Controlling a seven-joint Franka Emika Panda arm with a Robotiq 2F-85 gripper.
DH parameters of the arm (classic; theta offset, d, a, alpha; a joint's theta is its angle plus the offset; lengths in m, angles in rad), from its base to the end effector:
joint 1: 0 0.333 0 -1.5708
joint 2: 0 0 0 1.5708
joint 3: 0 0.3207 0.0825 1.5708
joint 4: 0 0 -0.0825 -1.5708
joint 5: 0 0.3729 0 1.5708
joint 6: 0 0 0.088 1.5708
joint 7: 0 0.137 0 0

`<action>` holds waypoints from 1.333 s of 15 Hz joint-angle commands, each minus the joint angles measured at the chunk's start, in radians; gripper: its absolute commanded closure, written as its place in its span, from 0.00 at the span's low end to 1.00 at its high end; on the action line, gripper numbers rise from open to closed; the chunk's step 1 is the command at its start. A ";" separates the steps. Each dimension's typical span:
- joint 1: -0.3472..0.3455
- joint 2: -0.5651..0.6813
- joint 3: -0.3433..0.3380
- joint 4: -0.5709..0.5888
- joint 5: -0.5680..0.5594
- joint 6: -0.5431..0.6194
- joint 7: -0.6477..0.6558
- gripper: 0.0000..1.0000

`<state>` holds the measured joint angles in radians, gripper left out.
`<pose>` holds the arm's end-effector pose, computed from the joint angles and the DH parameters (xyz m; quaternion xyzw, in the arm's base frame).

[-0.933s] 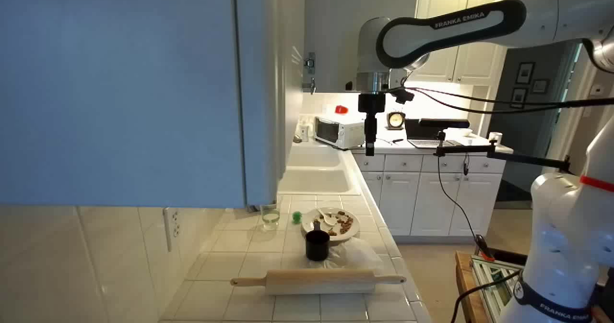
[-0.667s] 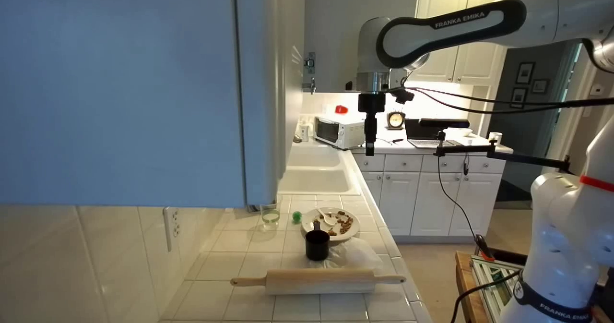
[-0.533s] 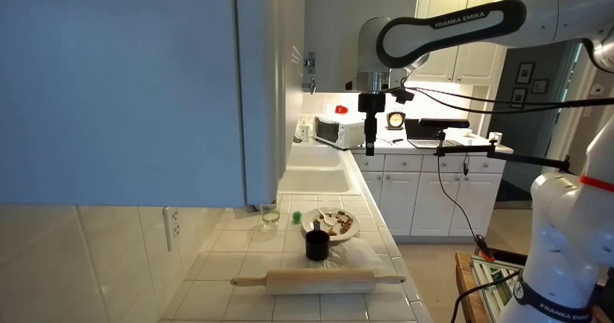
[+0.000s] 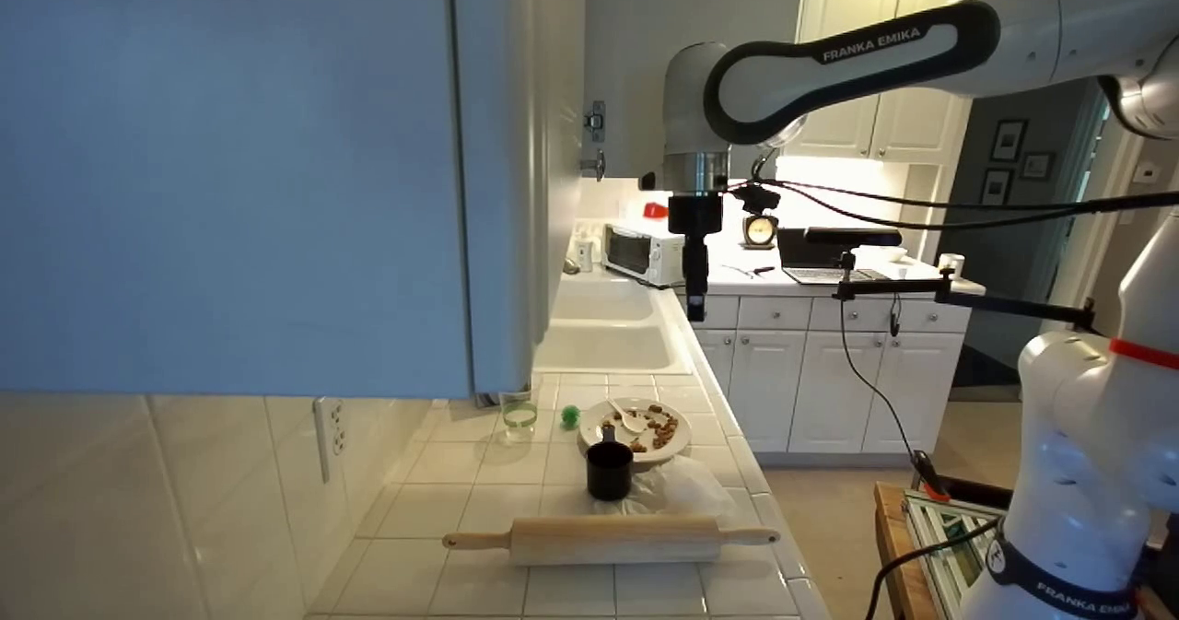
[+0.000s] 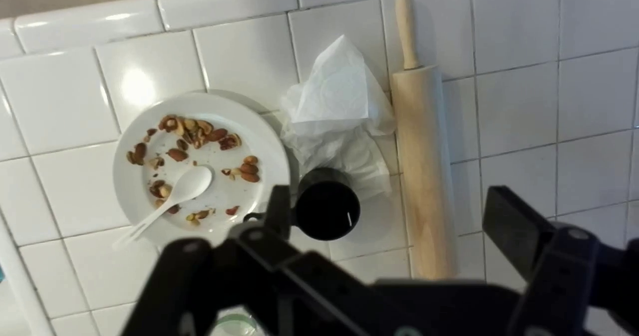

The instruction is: Use the tissue to wipe the cabinet's right door

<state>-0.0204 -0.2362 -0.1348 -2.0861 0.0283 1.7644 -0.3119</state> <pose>0.4571 -0.0716 0.4958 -0.9956 -0.0774 0.0359 0.0387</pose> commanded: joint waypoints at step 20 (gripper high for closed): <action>-0.006 0.267 0.085 -0.176 -0.050 0.252 0.600 0.00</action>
<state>-0.0216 0.0310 -0.0544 -2.2639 -0.0222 2.0183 0.2889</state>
